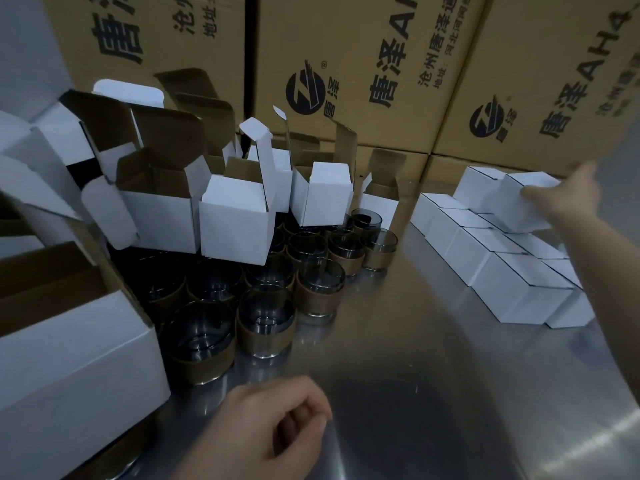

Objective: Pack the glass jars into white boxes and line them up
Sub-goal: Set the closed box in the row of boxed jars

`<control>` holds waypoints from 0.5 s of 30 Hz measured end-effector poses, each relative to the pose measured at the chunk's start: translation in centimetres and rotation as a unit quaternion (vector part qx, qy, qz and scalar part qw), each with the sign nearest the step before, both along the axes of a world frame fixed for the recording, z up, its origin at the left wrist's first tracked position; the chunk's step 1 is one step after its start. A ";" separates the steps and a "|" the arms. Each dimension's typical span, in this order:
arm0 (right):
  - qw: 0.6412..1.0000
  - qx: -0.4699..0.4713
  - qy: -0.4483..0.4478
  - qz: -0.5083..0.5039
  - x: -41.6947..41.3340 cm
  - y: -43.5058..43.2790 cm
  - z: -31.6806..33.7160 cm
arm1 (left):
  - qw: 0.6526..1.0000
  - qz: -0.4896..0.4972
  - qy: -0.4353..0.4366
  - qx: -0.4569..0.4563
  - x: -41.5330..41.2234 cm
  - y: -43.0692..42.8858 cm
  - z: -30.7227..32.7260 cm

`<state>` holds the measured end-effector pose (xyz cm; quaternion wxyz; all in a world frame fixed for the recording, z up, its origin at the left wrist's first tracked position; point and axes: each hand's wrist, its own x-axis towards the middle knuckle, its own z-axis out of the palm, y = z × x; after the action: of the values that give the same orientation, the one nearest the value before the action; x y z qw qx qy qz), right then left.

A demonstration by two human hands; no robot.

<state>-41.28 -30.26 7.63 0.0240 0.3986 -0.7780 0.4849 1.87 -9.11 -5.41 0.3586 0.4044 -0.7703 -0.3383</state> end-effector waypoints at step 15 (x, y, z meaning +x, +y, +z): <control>0.998 0.055 0.009 -0.004 -0.9 -2.9 -0.8 | 0.999 0.019 -0.025 0.031 0.1 0.1 -0.2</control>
<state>-42.22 -33.15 6.79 0.0109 0.4008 -0.8046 0.4380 1.93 -9.04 -5.58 0.3327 0.4382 -0.7605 -0.3447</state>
